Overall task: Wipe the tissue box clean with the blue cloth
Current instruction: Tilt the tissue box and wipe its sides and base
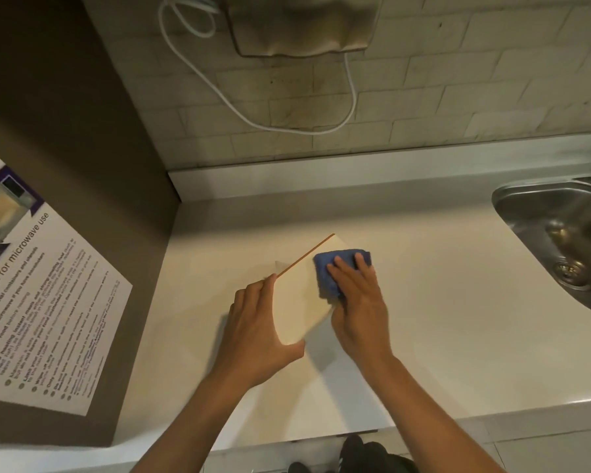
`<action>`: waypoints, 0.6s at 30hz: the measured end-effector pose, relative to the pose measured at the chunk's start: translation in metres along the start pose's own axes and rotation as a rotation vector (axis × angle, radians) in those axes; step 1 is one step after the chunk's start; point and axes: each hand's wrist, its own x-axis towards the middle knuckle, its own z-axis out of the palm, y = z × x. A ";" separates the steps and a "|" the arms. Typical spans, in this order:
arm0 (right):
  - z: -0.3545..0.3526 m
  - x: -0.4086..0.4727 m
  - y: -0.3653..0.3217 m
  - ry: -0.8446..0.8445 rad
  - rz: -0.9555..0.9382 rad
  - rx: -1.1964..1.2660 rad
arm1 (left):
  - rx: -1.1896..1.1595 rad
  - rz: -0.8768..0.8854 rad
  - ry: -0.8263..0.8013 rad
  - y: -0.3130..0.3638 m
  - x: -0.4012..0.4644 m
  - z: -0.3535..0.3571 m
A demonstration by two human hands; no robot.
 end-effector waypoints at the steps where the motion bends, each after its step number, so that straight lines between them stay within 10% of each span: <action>1: 0.008 -0.006 -0.009 0.000 -0.010 0.001 | -0.007 0.015 0.012 0.000 0.001 0.001; 6: 0.015 -0.027 -0.012 -0.160 -0.432 -0.031 | -0.040 0.007 -0.030 -0.004 0.002 -0.002; 12: -0.004 0.031 0.007 -0.123 -0.023 -0.074 | 0.001 -0.005 -0.024 0.001 0.001 -0.006; 18: 0.006 0.000 -0.008 -0.212 -0.403 -0.058 | -0.055 0.043 0.039 0.004 0.001 -0.001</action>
